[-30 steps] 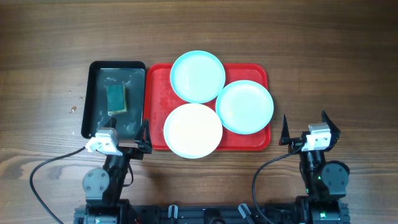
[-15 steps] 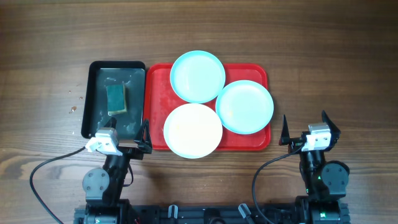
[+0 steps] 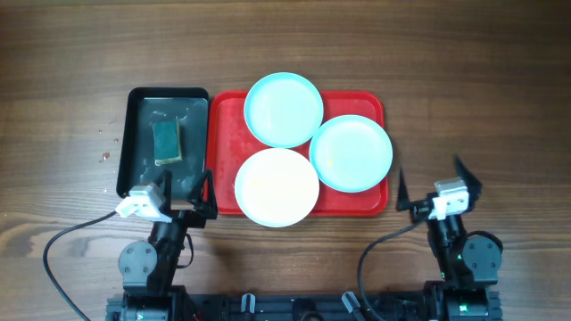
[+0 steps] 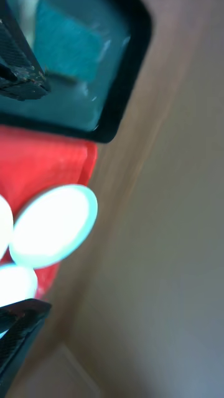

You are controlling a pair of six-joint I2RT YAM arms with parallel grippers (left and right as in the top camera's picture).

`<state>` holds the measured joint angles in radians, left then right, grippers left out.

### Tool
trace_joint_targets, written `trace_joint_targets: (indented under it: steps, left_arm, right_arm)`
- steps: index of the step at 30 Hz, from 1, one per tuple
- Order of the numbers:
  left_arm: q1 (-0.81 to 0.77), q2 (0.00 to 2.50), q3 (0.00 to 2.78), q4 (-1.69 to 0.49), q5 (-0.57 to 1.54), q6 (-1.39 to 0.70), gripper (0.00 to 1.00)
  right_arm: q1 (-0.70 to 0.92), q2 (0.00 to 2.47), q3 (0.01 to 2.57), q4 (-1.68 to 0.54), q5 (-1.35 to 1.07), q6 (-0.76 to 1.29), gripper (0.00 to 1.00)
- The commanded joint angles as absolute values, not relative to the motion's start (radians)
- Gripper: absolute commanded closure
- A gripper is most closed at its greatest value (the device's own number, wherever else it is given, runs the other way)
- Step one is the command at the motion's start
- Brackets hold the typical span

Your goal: Clean dirty plates on tray and stack at the side

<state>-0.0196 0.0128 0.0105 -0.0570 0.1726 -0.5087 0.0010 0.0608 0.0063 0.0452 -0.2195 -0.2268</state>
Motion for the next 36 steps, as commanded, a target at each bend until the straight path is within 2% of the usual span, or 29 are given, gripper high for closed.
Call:
trace_joint_targets:
  steps: [1, 6, 8, 10, 13, 17, 23, 28, 31, 32, 34, 35, 36]
  left_arm:
    - [-0.024, 0.007, 0.006, -0.037, 0.184, -0.693, 0.0]
    - [-0.024, 0.007, 0.007, 0.072, 0.253, -0.692, 0.0]
    - [-0.024, 0.007, 0.023, 0.054, 0.296, -0.688, 0.0]
    - [-0.024, 0.01, 0.079, -0.017, 0.303, -0.67, 0.01]
    - [-0.024, 0.055, 0.23, -0.144, 0.287, -0.59, 0.0]
    - [-0.024, 0.241, 0.522, -0.342, 0.215, -0.5, 0.0]
    - [-0.024, 0.727, 1.052, -0.733, 0.216, -0.446, 0.0]
    - [-0.024, 1.14, 1.423, -1.117, 0.222, -0.307, 0.0]
    - [-0.024, 1.264, 1.477, -1.148, 0.223, -0.294, 0.0]
    - [-0.024, 1.304, 1.477, -1.143, 0.223, -0.294, 0.0]
    - [-0.024, 1.365, 1.477, -1.122, 0.175, -0.291, 0.0]
    - [-0.024, 1.383, 1.477, -1.123, 0.139, -0.291, 0.0]
    - [-0.024, 1.402, 1.477, -1.135, 0.105, -0.291, 0.0]
  right_arm:
    - [-0.001, 0.064, 0.005, 0.049, -0.583, -0.236, 0.0]
    - [-0.001, 0.064, 0.005, 0.121, -0.648, -0.226, 0.0]
    - [-0.001, 0.064, 0.008, 0.121, -0.629, -0.12, 0.0]
    - [-0.001, 0.064, 0.038, 0.12, -0.596, 0.03, 0.0]
    - [-0.001, 0.068, 0.121, 0.112, -0.572, 0.068, 0.0]
    - [-0.001, 0.149, 0.31, 0.025, -0.524, 0.085, 0.0]
    - [-0.001, 0.532, 0.767, -0.226, -0.518, 0.078, 0.0]
    - [-0.001, 1.078, 1.348, -0.8, -0.519, 0.044, 0.0]
    - [0.004, 1.321, 1.578, -1.007, -0.54, 0.091, 0.0]
    - [0.004, 1.409, 1.636, -1.015, -0.59, 0.178, 0.0]
    - [0.004, 1.554, 1.658, -0.968, -0.649, 0.227, 0.01]
    - [0.009, 1.602, 1.658, -0.965, -0.662, 0.274, 0.21]
    - [0.023, 1.653, 1.658, -0.979, -0.662, 0.295, 0.29]
